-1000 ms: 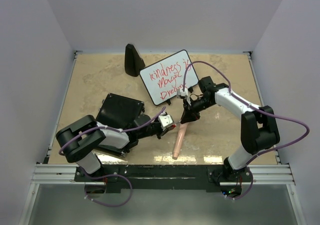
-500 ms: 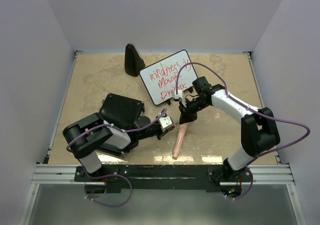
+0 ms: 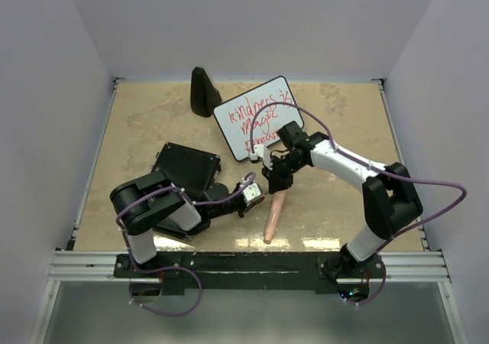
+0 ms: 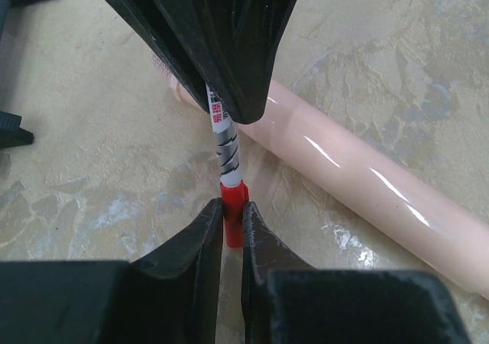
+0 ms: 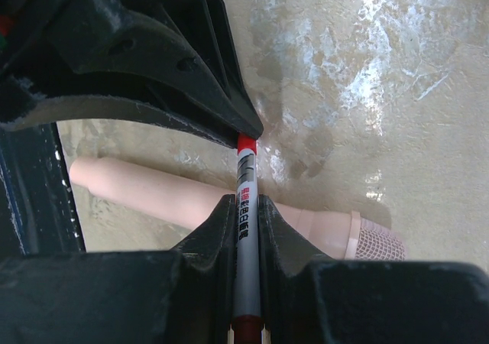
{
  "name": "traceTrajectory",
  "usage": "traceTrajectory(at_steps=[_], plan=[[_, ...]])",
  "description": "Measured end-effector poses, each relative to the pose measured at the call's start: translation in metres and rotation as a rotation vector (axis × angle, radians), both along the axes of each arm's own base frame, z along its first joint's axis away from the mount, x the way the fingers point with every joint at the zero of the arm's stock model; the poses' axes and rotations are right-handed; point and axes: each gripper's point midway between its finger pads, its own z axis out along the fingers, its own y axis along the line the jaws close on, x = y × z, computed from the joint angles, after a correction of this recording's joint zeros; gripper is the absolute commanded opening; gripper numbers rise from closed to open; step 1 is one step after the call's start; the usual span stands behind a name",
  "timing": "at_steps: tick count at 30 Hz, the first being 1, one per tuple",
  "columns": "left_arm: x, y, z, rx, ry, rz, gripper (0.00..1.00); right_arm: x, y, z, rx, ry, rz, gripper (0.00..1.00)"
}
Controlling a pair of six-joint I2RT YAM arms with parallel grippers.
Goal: Write a sentence on the whiteboard
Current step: Close the whiteboard marker at the center of the board.
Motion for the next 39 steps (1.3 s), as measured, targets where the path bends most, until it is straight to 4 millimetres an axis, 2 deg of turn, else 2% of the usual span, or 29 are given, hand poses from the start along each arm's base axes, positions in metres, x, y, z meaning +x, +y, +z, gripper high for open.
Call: traceTrajectory(at_steps=[27,28,31,34,39], plan=[[0.008,0.003,-0.003,0.055,-0.089,0.079,0.01,0.006,0.010,-0.004,-0.075,-0.039,-0.022,0.00],[0.008,0.004,-0.004,0.056,-0.089,0.083,0.17,0.007,0.010,-0.003,-0.074,-0.040,-0.025,0.00],[0.009,0.008,-0.003,0.057,-0.092,0.102,0.40,0.008,0.013,-0.002,-0.066,-0.049,-0.023,0.00],[0.006,0.009,0.009,0.033,-0.099,0.104,0.51,0.011,0.018,-0.001,-0.042,-0.057,-0.020,0.00],[0.000,0.007,0.066,-0.086,-0.144,0.102,0.62,0.018,0.015,0.007,0.008,-0.060,-0.041,0.00]])
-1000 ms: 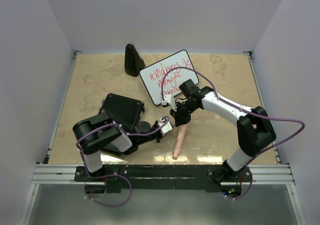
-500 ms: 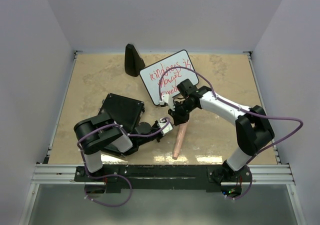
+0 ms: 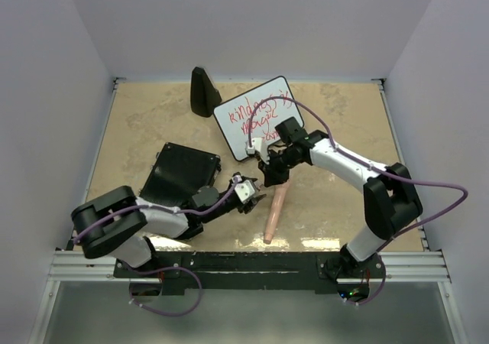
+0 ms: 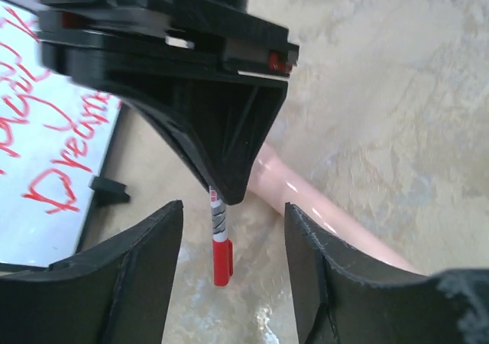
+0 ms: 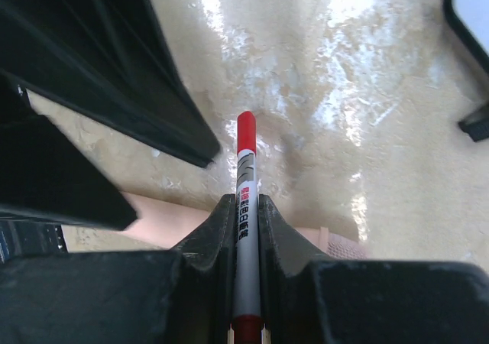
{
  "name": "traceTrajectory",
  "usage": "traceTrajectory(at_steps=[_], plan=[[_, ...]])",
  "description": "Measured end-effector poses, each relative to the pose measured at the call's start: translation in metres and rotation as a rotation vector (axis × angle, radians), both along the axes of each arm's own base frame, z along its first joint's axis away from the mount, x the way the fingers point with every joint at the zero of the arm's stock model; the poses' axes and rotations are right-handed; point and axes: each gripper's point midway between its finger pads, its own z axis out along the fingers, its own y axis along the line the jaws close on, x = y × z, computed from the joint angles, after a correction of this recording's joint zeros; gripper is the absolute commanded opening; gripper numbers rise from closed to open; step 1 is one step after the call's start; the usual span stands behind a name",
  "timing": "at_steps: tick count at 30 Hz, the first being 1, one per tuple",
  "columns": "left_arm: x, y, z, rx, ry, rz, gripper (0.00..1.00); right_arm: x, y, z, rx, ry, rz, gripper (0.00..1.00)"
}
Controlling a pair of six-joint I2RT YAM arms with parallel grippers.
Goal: Write a sentence on the whiteboard
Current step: Close the whiteboard marker at the center of the board, then place the whiteboard marker at the center of the board.
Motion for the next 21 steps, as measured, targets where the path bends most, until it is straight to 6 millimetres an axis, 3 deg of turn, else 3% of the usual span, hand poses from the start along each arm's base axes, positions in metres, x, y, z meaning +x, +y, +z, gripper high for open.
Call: traceTrajectory(at_steps=[3,6,7,10,13,16,20,21], plan=[[-0.003,0.007,0.035,-0.058,-0.020,0.015,0.67,0.008,-0.009,0.012,0.045,-0.015,-0.033,0.00],[-0.005,0.014,0.051,-0.074,-0.026,0.028,0.72,0.018,-0.022,0.030,0.098,-0.046,-0.076,0.00],[-0.006,0.018,0.058,-0.080,-0.028,0.035,0.82,0.022,-0.027,0.036,0.114,-0.062,-0.090,0.00],[-0.009,0.031,0.079,-0.111,-0.030,0.066,1.00,0.035,-0.047,0.051,0.149,-0.115,-0.150,0.00],[-0.006,0.043,0.100,-0.156,0.020,0.127,1.00,0.051,-0.075,0.061,0.165,-0.176,-0.240,0.00],[0.010,0.055,0.127,-0.200,0.076,0.193,1.00,0.070,-0.110,0.063,0.160,-0.218,-0.343,0.00],[0.038,0.085,0.157,-0.282,0.150,0.305,1.00,0.086,-0.150,0.046,0.130,-0.229,-0.444,0.03],[0.042,0.091,0.159,-0.294,0.170,0.329,1.00,0.088,-0.160,0.039,0.121,-0.223,-0.468,0.08]])
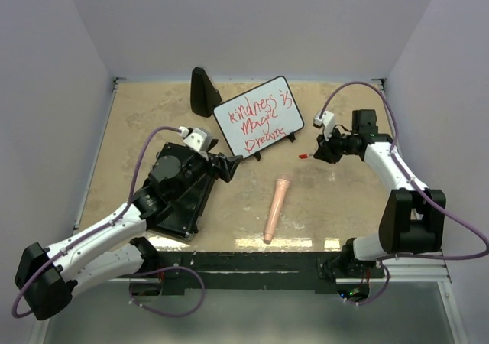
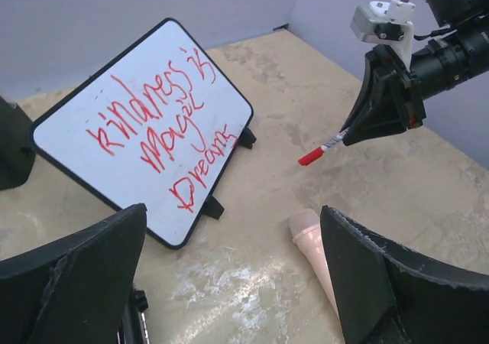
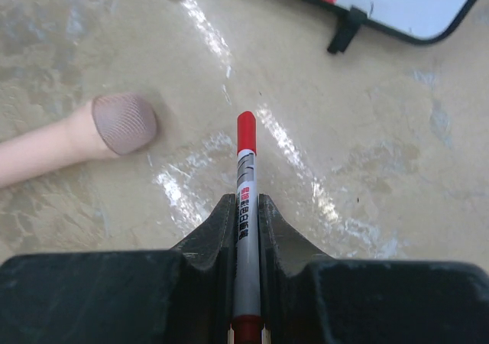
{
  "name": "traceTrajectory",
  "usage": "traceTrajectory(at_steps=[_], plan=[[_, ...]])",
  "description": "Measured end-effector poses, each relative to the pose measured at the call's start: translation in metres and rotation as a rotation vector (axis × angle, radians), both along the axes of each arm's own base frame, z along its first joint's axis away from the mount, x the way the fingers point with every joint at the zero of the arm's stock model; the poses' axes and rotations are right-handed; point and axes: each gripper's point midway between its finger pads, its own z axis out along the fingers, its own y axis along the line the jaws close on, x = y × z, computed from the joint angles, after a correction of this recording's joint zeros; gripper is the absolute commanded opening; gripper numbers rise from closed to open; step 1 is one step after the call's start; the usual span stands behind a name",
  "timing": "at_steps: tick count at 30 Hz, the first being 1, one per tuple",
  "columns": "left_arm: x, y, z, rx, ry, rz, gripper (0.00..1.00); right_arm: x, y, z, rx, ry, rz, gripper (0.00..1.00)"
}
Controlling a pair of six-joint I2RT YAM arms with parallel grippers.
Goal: Write a sentence on the whiteboard
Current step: Place the whiteboard marker at the center of the board, then reset both arms
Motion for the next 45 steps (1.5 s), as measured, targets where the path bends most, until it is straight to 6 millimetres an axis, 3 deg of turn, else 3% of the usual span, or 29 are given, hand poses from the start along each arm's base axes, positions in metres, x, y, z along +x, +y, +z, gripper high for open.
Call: traceTrajectory(at_steps=[7,11,15,17,21,25,27,29,40,43,45], plan=[[-0.002,0.010,-0.035,0.010,0.176,0.026,1.00,-0.006,-0.030,-0.039,-0.017,0.078,-0.057,0.40],[-0.008,0.013,-0.051,0.019,0.240,0.035,1.00,-0.006,-0.031,-0.040,-0.022,0.069,-0.048,0.51],[-0.011,0.017,-0.049,0.008,0.254,0.041,1.00,-0.006,-0.035,-0.036,-0.021,0.063,-0.058,0.55],[-0.011,0.021,-0.047,0.003,0.259,0.050,1.00,-0.005,-0.039,-0.027,-0.021,0.043,-0.070,0.56],[0.000,0.033,-0.038,-0.017,0.264,0.075,1.00,0.000,-0.044,0.017,-0.006,-0.070,-0.080,0.60],[0.027,0.070,-0.028,-0.093,0.292,0.141,1.00,-0.002,-0.040,0.072,0.054,-0.204,-0.081,0.61],[0.041,0.091,-0.028,-0.133,0.319,0.190,1.00,-0.006,-0.039,0.092,0.092,-0.243,-0.081,0.61],[0.045,0.101,-0.028,-0.153,0.339,0.206,1.00,-0.009,-0.040,0.107,0.120,-0.270,-0.090,0.62],[0.030,0.097,0.018,-0.172,0.254,0.135,1.00,-0.022,-0.038,0.175,0.251,-0.361,-0.177,0.75],[0.029,0.097,0.020,-0.165,0.253,0.128,1.00,-0.021,-0.035,0.188,0.296,-0.368,-0.188,0.80],[0.028,0.097,0.017,-0.162,0.264,0.132,1.00,-0.021,-0.033,0.192,0.322,-0.363,-0.197,0.98]])
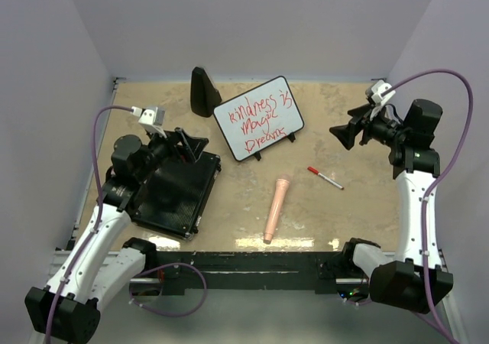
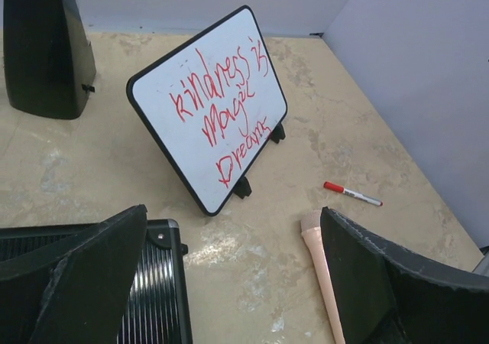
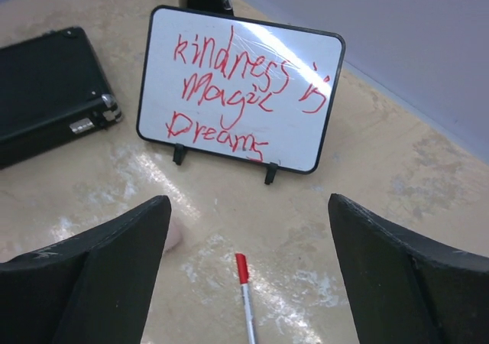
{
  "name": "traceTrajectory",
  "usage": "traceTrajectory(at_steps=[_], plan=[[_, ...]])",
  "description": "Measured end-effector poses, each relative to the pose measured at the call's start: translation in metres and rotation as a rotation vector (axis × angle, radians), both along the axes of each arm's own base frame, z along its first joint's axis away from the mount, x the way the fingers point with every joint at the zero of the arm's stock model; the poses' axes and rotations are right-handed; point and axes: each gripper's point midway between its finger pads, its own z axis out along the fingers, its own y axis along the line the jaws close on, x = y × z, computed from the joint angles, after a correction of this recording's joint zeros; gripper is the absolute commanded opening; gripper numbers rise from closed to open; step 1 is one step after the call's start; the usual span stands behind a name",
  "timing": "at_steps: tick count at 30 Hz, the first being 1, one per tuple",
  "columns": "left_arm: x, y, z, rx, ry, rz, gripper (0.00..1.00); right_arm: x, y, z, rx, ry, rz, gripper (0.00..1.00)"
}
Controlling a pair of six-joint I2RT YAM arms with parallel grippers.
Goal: Write a sentence on the whiteboard
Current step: Reset both arms
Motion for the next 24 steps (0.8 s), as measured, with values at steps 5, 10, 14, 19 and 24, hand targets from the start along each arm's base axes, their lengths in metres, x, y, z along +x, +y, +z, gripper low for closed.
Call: traceTrajectory(at_steps=[5,10,14,19,24], plan=[[-0.004,0.008,0.008,-0.006,-0.023,0.044,1.00,-0.003,0.006,0.012,0.055,-0.005,0.009,0.99],[-0.006,0.011,0.015,-0.011,-0.045,0.055,1.00,-0.009,0.010,0.028,0.081,-0.040,0.008,0.99],[-0.004,0.010,0.010,-0.004,-0.029,0.055,1.00,-0.009,0.007,0.039,0.104,-0.055,-0.033,0.99],[-0.004,0.011,0.007,0.001,-0.018,0.058,1.00,-0.001,-0.007,0.051,0.149,-0.063,-0.173,0.99],[-0.005,0.011,0.003,0.005,-0.004,0.059,1.00,0.003,-0.021,0.066,0.202,-0.089,-0.298,0.99]])
